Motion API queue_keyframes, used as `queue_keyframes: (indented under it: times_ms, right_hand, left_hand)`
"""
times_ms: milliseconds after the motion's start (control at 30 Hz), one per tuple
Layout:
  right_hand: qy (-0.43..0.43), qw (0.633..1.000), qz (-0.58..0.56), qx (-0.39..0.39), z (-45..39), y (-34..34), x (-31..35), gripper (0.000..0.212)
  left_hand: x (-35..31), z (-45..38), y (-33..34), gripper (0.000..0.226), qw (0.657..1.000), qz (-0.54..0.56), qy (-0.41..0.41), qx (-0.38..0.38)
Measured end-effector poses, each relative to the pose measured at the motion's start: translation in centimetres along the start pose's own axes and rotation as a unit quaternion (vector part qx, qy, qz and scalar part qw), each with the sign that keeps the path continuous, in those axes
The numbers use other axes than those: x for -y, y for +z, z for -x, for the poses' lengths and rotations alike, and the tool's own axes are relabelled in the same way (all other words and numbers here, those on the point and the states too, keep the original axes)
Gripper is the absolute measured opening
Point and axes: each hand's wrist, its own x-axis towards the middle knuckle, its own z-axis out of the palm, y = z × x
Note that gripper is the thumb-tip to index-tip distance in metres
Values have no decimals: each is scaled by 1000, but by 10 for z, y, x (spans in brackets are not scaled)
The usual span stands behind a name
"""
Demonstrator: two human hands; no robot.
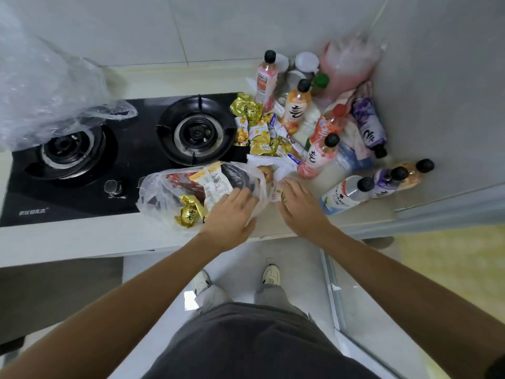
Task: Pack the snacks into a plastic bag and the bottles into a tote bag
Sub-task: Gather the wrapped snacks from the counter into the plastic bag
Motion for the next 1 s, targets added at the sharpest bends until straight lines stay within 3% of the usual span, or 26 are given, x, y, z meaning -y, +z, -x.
queue_keyframes:
  times_ms: [100, 233, 367, 533, 833, 1000]
  right_hand:
    - [28, 999, 11, 43, 4, 4, -28, 61]
    - [-2, 999, 3, 52, -4, 13, -49, 64]
    - [-76, 995, 36, 54, -16, 30, -59, 57]
    - [-46, 997, 54, 30, -13, 39, -66, 38]
    - [39, 992, 109, 53, -20, 40, -64, 38]
    - [79, 997, -2, -21, -13, 33, -56, 37]
  left_hand:
    - [-33, -28, 16, 44, 998, 34, 25, 40]
    - [-46, -72, 30, 54, 995, 45, 4, 83]
    - [-31, -117, 37, 54, 992, 30, -84, 84]
    - [-8, -139, 50, 42, 978, -26, -164, 125]
    - [-6, -146, 59, 44, 980, -46, -166, 96]
    - [-7, -128, 38, 37, 990, 50, -131, 25]
